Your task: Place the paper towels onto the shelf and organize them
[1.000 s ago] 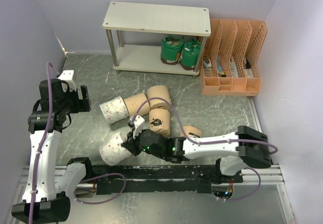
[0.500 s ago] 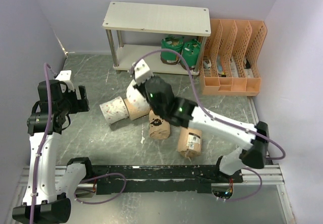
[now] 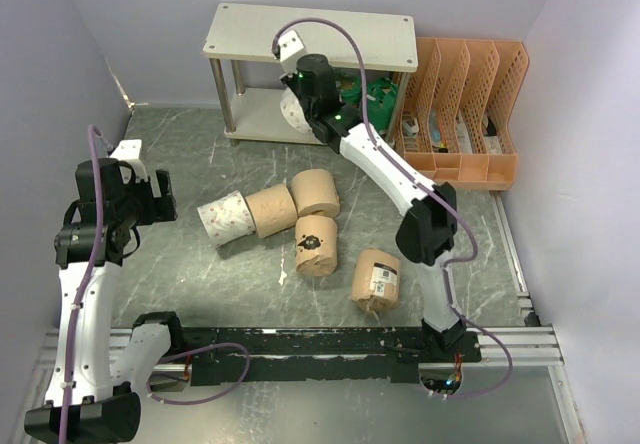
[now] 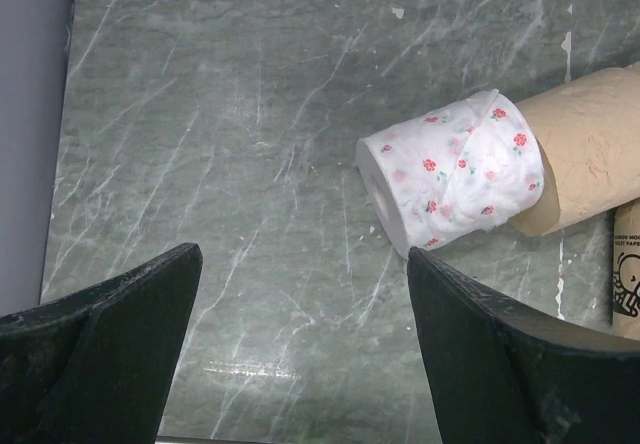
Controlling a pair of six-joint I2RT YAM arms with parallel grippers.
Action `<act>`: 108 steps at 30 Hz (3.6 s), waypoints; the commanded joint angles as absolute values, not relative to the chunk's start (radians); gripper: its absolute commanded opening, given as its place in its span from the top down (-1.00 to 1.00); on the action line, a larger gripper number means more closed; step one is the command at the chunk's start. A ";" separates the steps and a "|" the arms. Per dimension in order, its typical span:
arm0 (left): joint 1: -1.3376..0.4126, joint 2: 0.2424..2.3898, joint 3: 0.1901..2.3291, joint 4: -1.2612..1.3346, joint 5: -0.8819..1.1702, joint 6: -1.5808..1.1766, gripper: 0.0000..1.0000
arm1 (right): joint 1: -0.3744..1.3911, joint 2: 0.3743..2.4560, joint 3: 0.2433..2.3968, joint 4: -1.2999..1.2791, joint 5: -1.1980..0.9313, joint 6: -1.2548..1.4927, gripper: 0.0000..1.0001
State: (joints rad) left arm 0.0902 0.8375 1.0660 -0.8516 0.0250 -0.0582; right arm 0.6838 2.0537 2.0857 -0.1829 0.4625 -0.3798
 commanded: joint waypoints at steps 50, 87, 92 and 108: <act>0.104 0.895 1.046 -0.804 0.032 -0.049 -0.89 | 0.904 1.732 1.018 0.596 0.124 0.269 -1.00; 0.112 0.838 1.046 -0.804 0.002 -0.059 -0.89 | 0.917 2.134 1.544 0.189 -0.422 0.386 -0.32; 0.111 0.836 1.046 -0.804 0.000 -0.060 -0.89 | 0.916 2.156 1.560 0.164 -0.461 0.389 -0.34; 0.114 0.834 1.046 -0.804 -0.001 -0.060 -0.89 | 0.921 2.209 1.595 0.005 -0.507 0.334 -0.25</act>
State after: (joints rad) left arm 0.1013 0.8402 1.0500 -0.8337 0.0177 -0.0463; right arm 0.9043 2.1460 1.5700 0.1390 -0.4480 0.3531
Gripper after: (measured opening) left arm 0.945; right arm 0.626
